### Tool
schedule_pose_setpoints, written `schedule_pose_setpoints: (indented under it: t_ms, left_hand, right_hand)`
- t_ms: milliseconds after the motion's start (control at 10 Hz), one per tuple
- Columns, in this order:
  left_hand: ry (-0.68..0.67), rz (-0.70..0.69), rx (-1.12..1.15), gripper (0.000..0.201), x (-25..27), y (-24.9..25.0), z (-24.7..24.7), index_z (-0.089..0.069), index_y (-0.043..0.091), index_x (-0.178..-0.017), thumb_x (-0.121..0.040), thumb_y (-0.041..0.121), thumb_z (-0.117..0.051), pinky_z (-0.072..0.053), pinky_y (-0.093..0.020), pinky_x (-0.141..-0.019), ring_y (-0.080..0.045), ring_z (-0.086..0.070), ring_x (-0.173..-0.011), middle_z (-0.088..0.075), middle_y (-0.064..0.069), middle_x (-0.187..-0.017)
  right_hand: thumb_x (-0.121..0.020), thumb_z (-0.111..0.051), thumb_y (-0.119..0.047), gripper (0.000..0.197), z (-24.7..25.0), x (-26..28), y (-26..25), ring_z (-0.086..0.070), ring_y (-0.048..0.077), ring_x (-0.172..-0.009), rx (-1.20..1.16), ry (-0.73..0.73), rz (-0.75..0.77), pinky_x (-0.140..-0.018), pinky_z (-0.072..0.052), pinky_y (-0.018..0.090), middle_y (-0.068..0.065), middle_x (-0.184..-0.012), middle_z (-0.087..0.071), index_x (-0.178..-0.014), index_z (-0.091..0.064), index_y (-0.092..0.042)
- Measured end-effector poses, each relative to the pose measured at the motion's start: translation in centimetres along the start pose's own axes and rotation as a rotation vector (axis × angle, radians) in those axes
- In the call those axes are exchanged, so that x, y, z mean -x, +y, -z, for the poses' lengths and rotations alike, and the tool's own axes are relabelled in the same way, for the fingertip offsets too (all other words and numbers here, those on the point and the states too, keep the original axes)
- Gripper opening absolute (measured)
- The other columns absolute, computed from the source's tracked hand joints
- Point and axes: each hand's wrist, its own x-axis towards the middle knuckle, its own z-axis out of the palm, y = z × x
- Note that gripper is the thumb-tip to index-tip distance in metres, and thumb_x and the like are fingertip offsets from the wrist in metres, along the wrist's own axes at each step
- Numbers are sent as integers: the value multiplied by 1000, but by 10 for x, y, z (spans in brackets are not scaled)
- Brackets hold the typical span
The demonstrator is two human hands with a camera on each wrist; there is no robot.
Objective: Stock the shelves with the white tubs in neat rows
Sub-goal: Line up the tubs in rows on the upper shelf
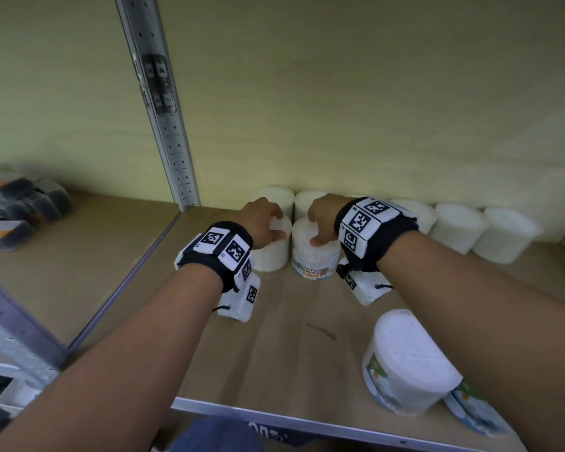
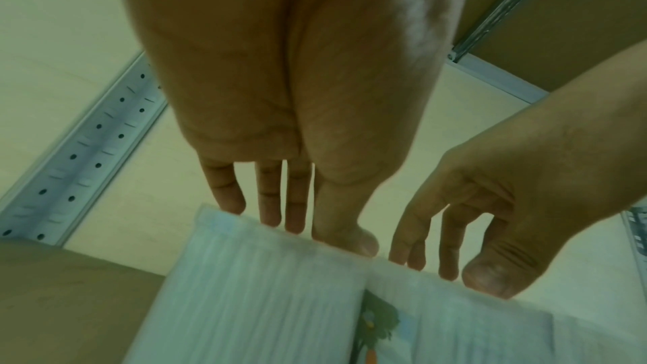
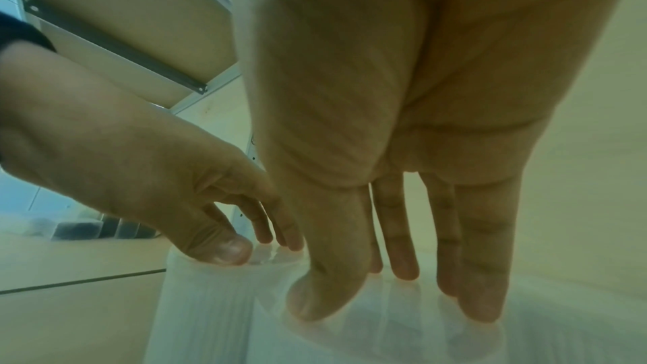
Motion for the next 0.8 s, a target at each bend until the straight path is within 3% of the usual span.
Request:
schedule_pose_setpoints:
  t_ms: [100, 200, 300, 400, 500, 600, 800]
  left_hand:
    - [-51, -26, -10, 49, 2, 2, 6, -46, 16, -137, -91, 25, -61, -34, -31, -105, -24, -41, -130, -40, -8, -142]
    - [-112, -57, -47, 49, 5, 3, 16, -46, 19, -138, -91, 19, -61, -34, -29, -104, -22, -41, -132, -40, -5, -143]
    - [-169, -86, -81, 51, 5, 3, 24, -48, 22, -137, -89, 11, -61, -37, -28, -103, -21, -42, -132, -42, -4, -144]
    - [-183, -92, -63, 54, 4, 2, 27, -49, 23, -137, -87, 7, -60, -39, -25, -96, -20, -43, -130, -42, -2, -143]
    - [-95, -38, -60, 54, 1, 1, 24, -43, 20, -139, -88, 16, -61, -36, -24, -94, -22, -41, -131, -36, -5, -145]
    - [-67, 47, -113, 59, -3, 1, 16, -38, 14, -141, -91, 35, -58, -36, -31, -102, -25, -38, -132, -33, -9, -146]
    - [-94, 56, -154, 58, -5, 1, 14, -40, 15, -139, -91, 41, -57, -35, -33, -104, -27, -37, -133, -33, -10, -146]
  right_hand:
    - [-84, -71, -30, 53, -1, 3, 3, -55, 29, -122, 18, 47, -43, -94, -45, 33, 12, -133, -56, -130, -55, -9]
    - [-84, -71, -29, 53, 1, 4, 1, -56, 26, -118, 22, 30, -48, -84, -45, 29, 10, -135, -55, -131, -55, -11]
    - [-82, -69, -47, 68, -8, -11, -2, -50, 18, -107, 23, -80, 26, -77, -42, 25, 4, -142, -49, -138, -47, -15]
    - [-78, -73, -45, 65, -5, -7, 0, -53, 27, -122, 16, 10, 12, -86, -46, 34, 6, -137, -52, -133, -52, -16]
    - [-83, -72, -28, 54, -3, 1, 3, -54, 29, -125, -64, 76, -33, -94, -45, 34, 11, -135, -54, -132, -54, -12]
    - [-83, -73, -26, 53, -5, 1, 5, -54, 29, -124, -129, 107, -42, -95, -45, 34, 12, -135, -55, -131, -55, -12]
    - [-82, -73, -26, 54, -3, 3, 5, -54, 29, -124, -95, 81, -16, -95, -45, 33, 11, -135, -55, -131, -55, -12]
